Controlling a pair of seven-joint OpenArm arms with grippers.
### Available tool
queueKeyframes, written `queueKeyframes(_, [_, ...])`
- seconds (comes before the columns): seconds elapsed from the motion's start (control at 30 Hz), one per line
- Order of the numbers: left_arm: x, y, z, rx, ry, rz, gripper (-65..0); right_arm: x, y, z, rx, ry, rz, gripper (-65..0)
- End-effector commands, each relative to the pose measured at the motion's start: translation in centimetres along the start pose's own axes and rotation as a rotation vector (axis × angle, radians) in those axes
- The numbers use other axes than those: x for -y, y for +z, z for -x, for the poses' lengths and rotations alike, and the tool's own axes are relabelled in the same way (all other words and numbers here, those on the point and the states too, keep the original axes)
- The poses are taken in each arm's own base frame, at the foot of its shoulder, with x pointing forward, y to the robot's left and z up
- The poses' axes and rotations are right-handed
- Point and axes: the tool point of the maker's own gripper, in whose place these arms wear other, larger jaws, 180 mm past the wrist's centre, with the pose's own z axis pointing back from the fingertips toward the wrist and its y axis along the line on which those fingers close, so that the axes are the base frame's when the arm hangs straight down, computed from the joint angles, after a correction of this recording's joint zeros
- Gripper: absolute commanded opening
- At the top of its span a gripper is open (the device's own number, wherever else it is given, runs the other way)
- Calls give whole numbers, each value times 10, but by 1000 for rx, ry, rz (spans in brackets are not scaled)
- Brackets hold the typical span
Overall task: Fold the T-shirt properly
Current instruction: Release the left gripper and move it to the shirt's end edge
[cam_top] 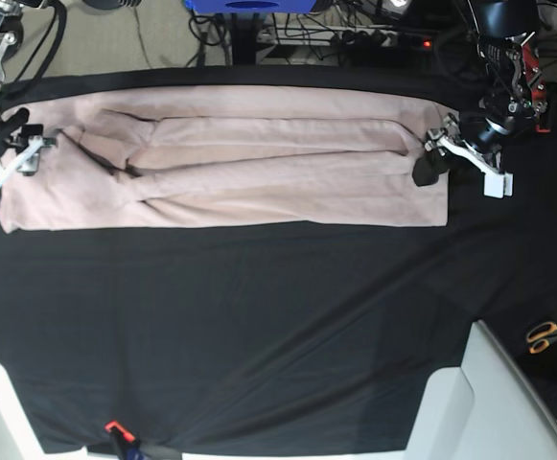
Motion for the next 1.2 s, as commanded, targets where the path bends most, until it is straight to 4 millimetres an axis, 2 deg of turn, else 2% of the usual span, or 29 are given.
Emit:
queueKeyframes(0.0, [-6,1,35,-162,-25,-34,-429,6,4,-13,41,8,17,-272])
queueKeyframes(0.1, [-6,-4,32,-159,-13,-31,-611,6,4,-13,41,8,17,-272])
queueKeyframes(0.13, [-5,-7,28,-151,-14,-28,-650,6,4,-13,41,8,17,-272])
queueKeyframes(0.33, [-5,-14,7,-122,-29,-28,-650,6,4,-12,40,9,17,-272])
queueKeyframes(0.47, [-16,-6,-2,-118,-54,-51,-650,6,4,-12,40,9,17,-272])
queueKeyframes(0.63, [-46,20,-17,-62,-31,-128,-650,6,4,-13,41,8,17,-272])
queueKeyframes(0.67, [-49,24,-25,-46,-46,-136,-650,6,4,-13,41,8,17,-273])
queueKeyframes(0.73, [-53,32,-28,-42,-66,-150,-650,5,4,-14,43,7,14,-273])
queueKeyframes(0.87, [-52,35,-34,-31,-86,-153,-650,-12,1,-15,44,31,-23,-273])
queueKeyframes(1.03, [-51,35,-37,-27,-95,-151,-650,-22,0,-16,43,49,-45,-273])
queueKeyframes(1.1, [-43,35,-44,-10,-126,-140,-650,-22,0,-16,43,49,-45,-273])
queueKeyframes(1.17, [-29,37,-42,6,-148,-130,-650,-22,0,-16,43,48,-44,-273])
